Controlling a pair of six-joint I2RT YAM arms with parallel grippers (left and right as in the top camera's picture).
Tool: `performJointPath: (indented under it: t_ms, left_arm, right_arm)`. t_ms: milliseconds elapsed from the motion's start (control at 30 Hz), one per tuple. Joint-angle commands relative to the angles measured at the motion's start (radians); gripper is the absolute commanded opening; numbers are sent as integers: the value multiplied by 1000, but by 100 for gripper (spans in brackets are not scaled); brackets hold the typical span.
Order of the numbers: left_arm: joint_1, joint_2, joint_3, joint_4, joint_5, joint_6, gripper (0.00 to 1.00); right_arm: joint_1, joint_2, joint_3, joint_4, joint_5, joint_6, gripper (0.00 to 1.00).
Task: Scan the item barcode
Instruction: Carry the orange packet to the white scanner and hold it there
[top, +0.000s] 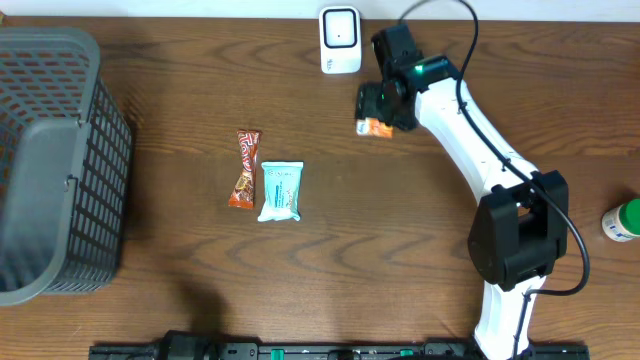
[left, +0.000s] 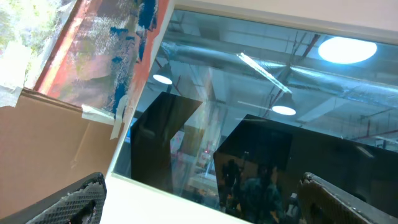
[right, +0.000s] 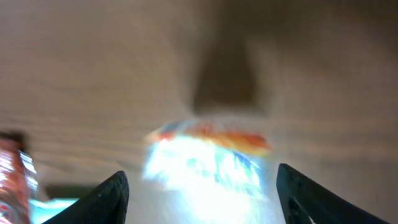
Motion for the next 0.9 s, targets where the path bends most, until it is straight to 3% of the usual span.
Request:
performJointPath:
  t_ms: [0,133,233,367,600,867]
  left_arm:
    - [4,-2,0,3,-6,-9,98]
    - [4,-2,0,3,-6,-9,98]
    - [4,-2,0,2,-6,-9,98]
    - [4,-2,0,-1,-6,-9,98]
    - [4,-2,0,-1,-6,-10,98]
    - [4,-2,0,-2,-6,-9,98]
  right_arm:
    - [-6,-2,36,67,35,-66,72]
    - [-6,-2,36,150,47,-65,74]
    - [-6,-1,36,152,70,-66,100]
    - [-6,8,32,142,190,-66,99]
    - [-6,78,31,200,219,-156,99]
    - [-7,154,31,251,246,-164,97]
